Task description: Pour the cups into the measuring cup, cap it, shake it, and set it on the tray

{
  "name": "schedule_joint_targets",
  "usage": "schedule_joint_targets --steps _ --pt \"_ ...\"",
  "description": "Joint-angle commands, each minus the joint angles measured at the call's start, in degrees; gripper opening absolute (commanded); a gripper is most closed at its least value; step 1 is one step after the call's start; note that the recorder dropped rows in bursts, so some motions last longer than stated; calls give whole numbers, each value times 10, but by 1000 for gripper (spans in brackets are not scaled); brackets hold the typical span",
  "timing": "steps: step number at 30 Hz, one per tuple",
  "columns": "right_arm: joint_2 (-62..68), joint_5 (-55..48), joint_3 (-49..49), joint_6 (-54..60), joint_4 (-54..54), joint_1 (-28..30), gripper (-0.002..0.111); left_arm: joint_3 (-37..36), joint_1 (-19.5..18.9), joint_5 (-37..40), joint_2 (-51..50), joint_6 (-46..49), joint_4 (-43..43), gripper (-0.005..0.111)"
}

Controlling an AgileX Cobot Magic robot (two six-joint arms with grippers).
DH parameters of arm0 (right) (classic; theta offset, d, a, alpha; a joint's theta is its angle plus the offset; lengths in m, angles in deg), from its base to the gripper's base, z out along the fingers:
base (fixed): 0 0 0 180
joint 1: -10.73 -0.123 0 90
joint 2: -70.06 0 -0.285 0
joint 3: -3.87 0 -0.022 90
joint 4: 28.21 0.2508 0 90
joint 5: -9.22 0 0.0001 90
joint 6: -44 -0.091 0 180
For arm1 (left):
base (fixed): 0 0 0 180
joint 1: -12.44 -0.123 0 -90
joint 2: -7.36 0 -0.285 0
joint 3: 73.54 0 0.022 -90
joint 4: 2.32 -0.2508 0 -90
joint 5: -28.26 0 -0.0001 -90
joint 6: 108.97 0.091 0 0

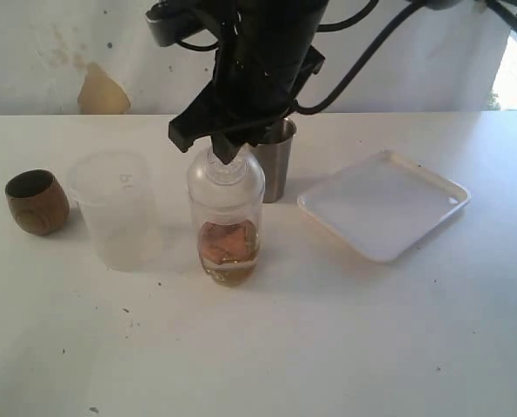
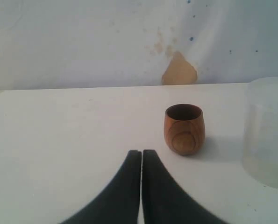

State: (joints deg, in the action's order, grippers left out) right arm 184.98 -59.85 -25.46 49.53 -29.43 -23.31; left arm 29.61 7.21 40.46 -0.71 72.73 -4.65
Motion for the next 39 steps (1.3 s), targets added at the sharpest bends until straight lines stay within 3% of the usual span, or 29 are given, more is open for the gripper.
schedule_joint_targets --steps 1,21,34,39 --pt "-3 0 -21 6 2 -2 38 -4 -1 -6 3 -1 3 1" --pt "-42 -9 -11 -31 -18 17 38 -4 -1 -6 3 -1 3 1" --pt "-190 -9 195 -32 -15 49 38 -4 -1 -6 3 -1 3 1" --pt "-207 -9 246 -34 -25 62 49 -4 -1 -6 3 -1 3 1"
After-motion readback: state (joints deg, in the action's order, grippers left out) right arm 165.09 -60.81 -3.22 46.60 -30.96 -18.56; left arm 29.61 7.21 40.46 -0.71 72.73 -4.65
